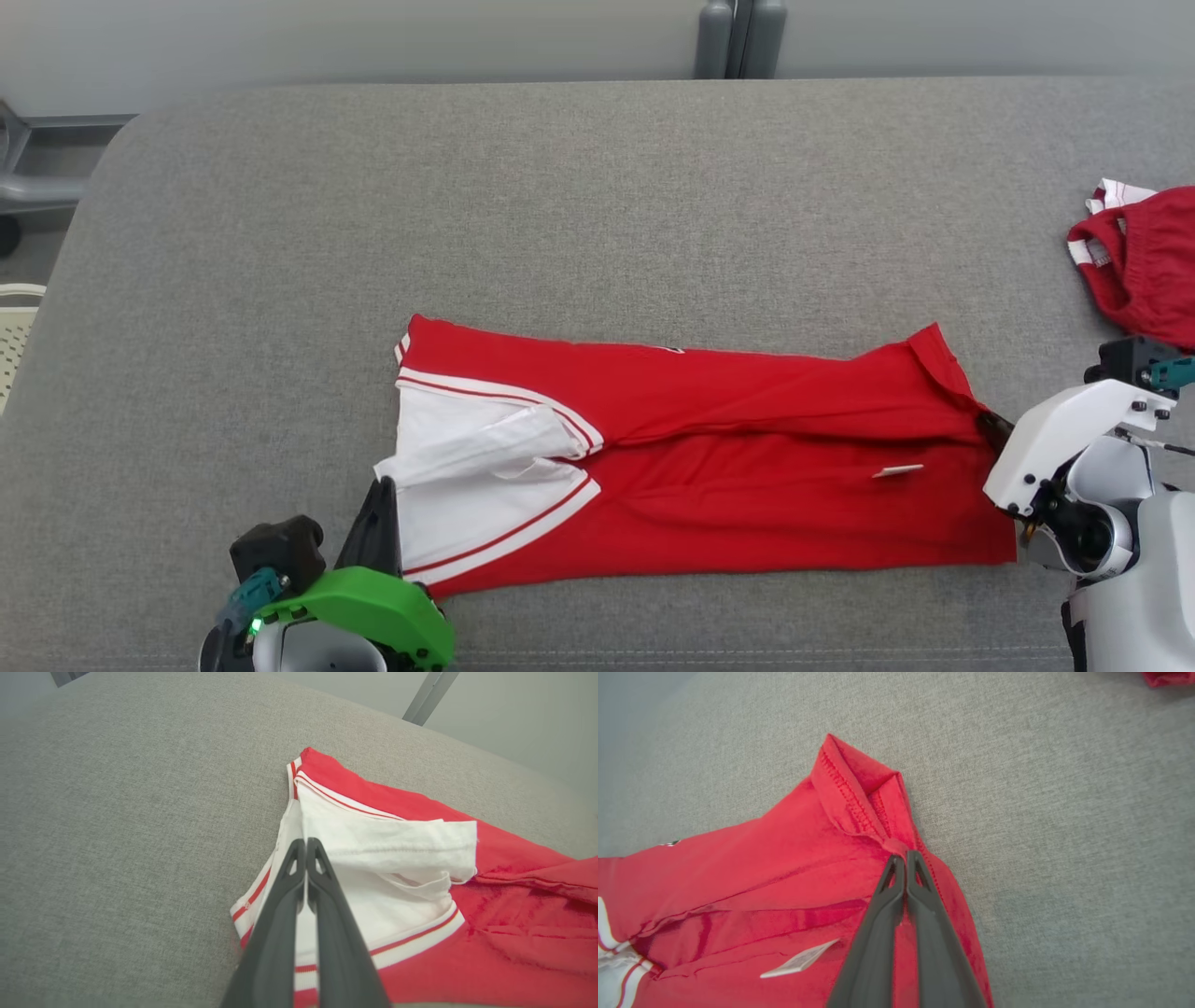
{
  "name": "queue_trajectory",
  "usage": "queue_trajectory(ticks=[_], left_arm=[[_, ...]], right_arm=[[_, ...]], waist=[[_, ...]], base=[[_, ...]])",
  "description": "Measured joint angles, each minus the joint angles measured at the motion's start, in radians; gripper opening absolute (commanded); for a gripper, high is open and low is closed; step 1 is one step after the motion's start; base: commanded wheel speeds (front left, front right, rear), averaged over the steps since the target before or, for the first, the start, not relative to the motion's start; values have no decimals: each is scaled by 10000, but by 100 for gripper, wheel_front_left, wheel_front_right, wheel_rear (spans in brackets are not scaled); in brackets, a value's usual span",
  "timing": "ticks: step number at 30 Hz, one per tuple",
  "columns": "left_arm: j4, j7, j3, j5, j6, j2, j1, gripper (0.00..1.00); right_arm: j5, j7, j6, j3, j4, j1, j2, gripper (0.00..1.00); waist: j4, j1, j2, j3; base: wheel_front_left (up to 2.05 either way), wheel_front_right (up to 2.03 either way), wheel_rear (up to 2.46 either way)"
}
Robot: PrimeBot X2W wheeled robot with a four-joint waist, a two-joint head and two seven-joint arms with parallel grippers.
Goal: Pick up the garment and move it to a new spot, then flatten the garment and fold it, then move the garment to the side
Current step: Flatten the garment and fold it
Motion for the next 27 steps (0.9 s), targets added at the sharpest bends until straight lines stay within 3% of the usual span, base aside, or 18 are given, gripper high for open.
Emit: queue_trajectory(ticks=[4,5,6,10,11,12,13,22,27], left_arm=[[286,2,-86,-46,4,-10,235,0],[412,46,-144,-40,2,-8,270,0],[508,104,-199,-54,-2,-23,306,0],[890,184,-384,-25,-61,-31,362,0],[1016,186,-420,-19,-63,-38,382,11],[1151,180,-489,21,-63,-35,393,49],[1273,215,-558,38,-73,-35,403,100],[2146,257,-719,107,-102,10,505,100],[2265,-138,-546,111,-52,192,674,100]], right_arm=[[-178,-125,0,-19,61,67,2,0],[-234,-167,0,-13,77,71,4,30],[-255,-167,2,-17,125,79,0,100],[-263,-178,0,-15,232,207,2,100],[-263,-209,0,-23,263,247,0,100],[-265,-238,0,-44,276,273,0,100],[-265,-257,0,-63,282,299,2,100],[-196,-633,0,-265,115,1001,0,100],[-56,-1526,0,-451,-163,1389,-2,100]], waist=[[25,0,0,-138],[30,0,0,-178],[36,0,0,-219],[50,0,0,-357],[55,0,0,-409],[58,0,0,-463],[61,0,0,-518],[53,0,0,-1040],[76,0,0,-1335]], base=[[0,0,0],[0,0,0],[0,0,0],[0,0,0],[0,0,0],[0,0,0],[0,0,0],[0,0,0],[0,0,0]])
